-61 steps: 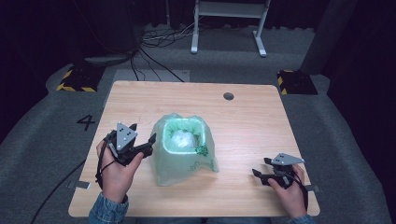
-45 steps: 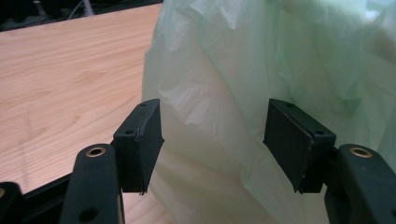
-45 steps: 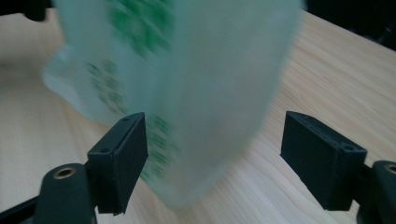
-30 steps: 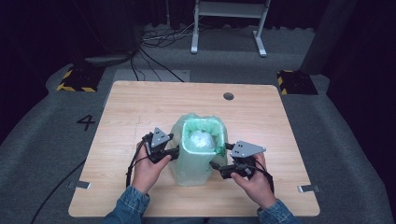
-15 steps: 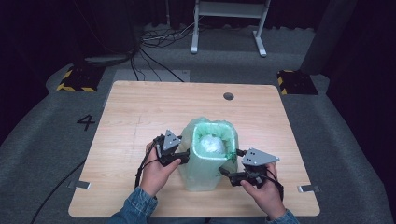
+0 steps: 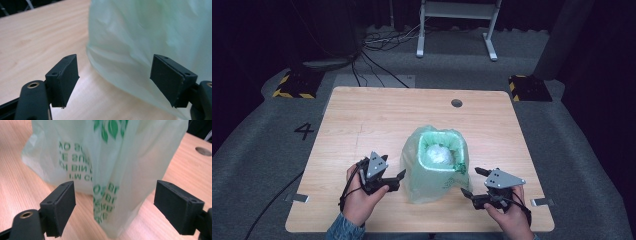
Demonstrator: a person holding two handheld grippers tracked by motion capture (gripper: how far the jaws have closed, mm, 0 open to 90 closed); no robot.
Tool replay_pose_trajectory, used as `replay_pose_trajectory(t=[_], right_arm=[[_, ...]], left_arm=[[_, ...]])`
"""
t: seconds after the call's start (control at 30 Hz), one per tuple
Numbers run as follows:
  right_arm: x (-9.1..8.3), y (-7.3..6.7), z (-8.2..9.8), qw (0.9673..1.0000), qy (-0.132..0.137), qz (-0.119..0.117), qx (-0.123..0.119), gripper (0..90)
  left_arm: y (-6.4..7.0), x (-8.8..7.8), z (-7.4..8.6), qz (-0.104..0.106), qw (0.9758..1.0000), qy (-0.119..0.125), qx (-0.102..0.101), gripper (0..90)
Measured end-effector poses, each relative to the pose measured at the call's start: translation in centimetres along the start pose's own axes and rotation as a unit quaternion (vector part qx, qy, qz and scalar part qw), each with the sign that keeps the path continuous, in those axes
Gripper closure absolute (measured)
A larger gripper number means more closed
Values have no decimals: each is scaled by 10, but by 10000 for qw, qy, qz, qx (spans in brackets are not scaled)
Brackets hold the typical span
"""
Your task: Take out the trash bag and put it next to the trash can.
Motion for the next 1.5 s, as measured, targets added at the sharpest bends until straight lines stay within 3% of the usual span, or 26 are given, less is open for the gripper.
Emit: replay_pose_trajectory(t=[0.03,0.13,0.2,0.3,0.47,0.6,0.67,0.73,0.77,0.83,0.87,0.9,1.0,1.2,1.33,1.5], right_arm=[[0,0,0,10000,0,0,0,175],[0,0,7,10000,-57,-21,39,175],[1,0,11,9999,-74,-44,60,175],[4,2,17,9999,-66,-46,105,185],[11,3,19,9998,-61,-90,161,221],[14,3,19,9997,-56,-156,203,263],[15,2,19,9996,-63,-186,201,306],[15,3,19,9994,-61,-258,210,408],[14,3,19,9994,-56,-295,197,491],[11,3,16,9987,-44,-469,191,675],[10,2,15,9986,4,-505,162,730],[8,1,13,9984,42,-547,106,798],[1,-2,6,9986,183,-483,-65,882],[-17,-10,-12,9977,441,-398,-340,900],[-28,-14,-26,9963,592,-333,-519,900],[-37,-13,-44,9938,796,-297,-713,900]], left_arm=[[0,0,0,0,10000,0,0,218],[1,-3,9,351,9992,-132,-126,217],[2,-5,13,380,9991,-167,-61,216],[10,-5,15,584,9980,-129,-216,206],[28,3,13,869,9962,-86,-79,190],[40,20,21,845,9961,-238,101,194],[43,27,25,926,9952,-296,54,284],[43,30,25,1045,9936,-345,246,506],[42,30,25,1110,9929,-321,271,674],[42,26,22,1225,9917,-260,294,836],[42,24,20,1229,9915,-231,346,867],[43,21,17,1234,9914,-194,389,890],[45,12,9,1141,9919,-166,529,897],[53,-8,-12,1181,9907,-23,672,897],[57,-19,-27,1187,9898,194,760,897],[52,-26,-44,1033,9898,556,811,897]])
Point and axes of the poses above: each handheld gripper's, and its own axes: x roughly forward along the jaws, z roughly out of its underside, y roughly to its right, the point moved 1 cm from there along x, roughly forward along the jaws, and after that the axes turned 14 degrees about y, right-handed, at the moved point
